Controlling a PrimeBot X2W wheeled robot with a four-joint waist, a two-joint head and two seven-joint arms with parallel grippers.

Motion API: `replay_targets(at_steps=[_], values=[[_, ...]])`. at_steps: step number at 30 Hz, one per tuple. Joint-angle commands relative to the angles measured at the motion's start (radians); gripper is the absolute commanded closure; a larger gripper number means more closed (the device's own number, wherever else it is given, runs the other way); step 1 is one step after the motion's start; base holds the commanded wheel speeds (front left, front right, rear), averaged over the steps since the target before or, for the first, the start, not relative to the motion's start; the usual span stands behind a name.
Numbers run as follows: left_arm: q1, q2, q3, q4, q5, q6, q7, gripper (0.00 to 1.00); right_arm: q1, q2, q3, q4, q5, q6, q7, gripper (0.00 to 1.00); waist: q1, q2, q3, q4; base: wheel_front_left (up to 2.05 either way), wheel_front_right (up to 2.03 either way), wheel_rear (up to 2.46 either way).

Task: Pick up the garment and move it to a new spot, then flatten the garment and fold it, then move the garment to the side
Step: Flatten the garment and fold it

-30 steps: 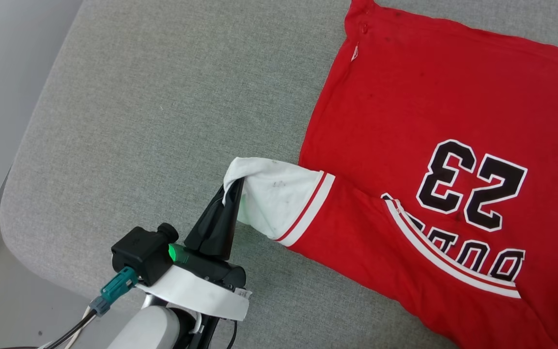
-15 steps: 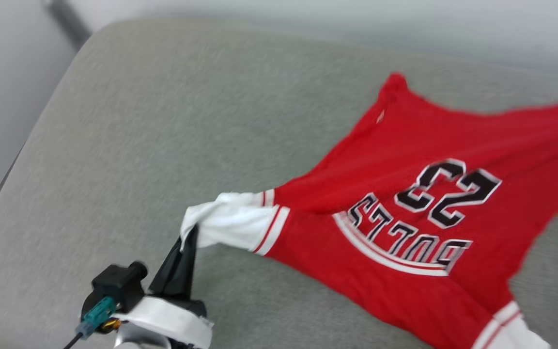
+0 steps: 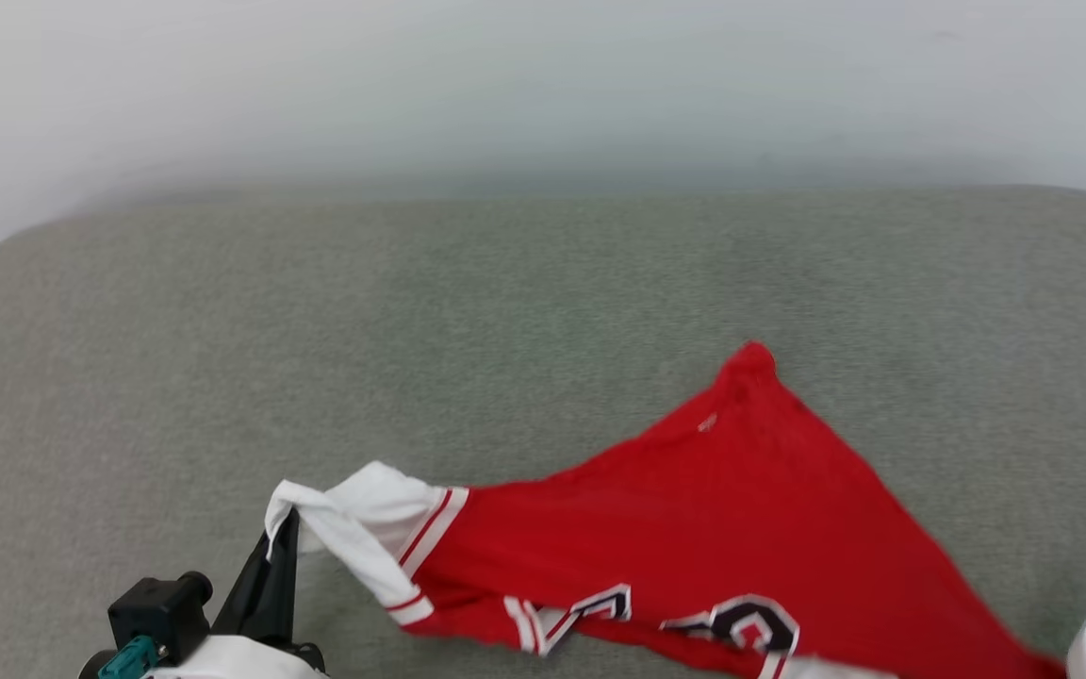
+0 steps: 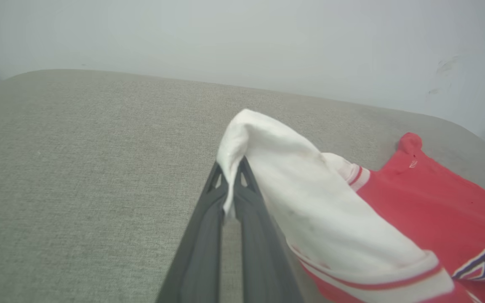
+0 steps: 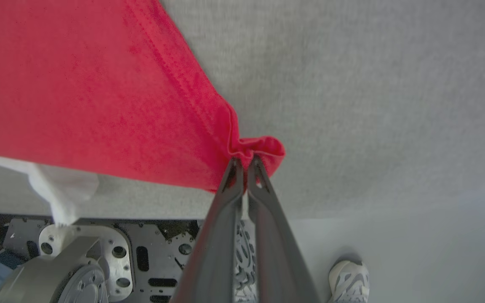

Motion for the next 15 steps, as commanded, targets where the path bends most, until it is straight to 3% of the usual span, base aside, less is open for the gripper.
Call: replay_targets(at_steps=[1, 5, 6, 7, 11, 15], values=[[0.013, 0.004, 0.003, -0.003, -0.002, 0.007, 0.002, 1.0, 0.03, 0.01, 0.0, -0.012, 0.005, -0.001, 0.001, 1.0, 0.0002, 0.0, -0.033, -0.042, 0.0, 0.0, 0.0], [0.026, 0.018, 0.004, -0.015, -0.008, 0.015, 0.022, 1.0, 0.153, 0.073, -0.013, -0.052, 0.012, -0.001, 0.006, 0.98, 0.0002, 0.0, -0.034, -0.068, 0.0, 0.0, 0.0], [0.026, 0.02, 0.003, -0.017, -0.006, 0.016, 0.028, 1.0, 0.164, 0.093, -0.022, -0.06, 0.02, -0.001, -0.006, 0.34, 0.0002, 0.0, -0.031, -0.071, 0.0, 0.0, 0.0], [0.027, 0.023, 0.004, -0.019, -0.006, 0.018, 0.032, 1.0, 0.173, 0.108, -0.024, -0.068, 0.025, -0.001, -0.016, 0.0, 0.0002, 0.0, -0.029, -0.074, 0.0, 0.0, 0.0], [0.019, 0.03, 0.001, -0.037, -0.005, 0.023, 0.047, 1.0, 0.146, 0.127, -0.041, -0.106, 0.001, -0.001, -0.157, 0.0, 0.0002, 0.0, -0.01, -0.08, 0.0, 0.0, 0.0], [-0.004, 0.04, 0.001, -0.051, 0.0, 0.02, 0.056, 1.0, 0.067, 0.161, -0.089, -0.096, -0.047, -0.001, -0.395, 0.0, 0.0002, 0.0, 0.02, -0.073, 0.0, 0.0, 0.0]])
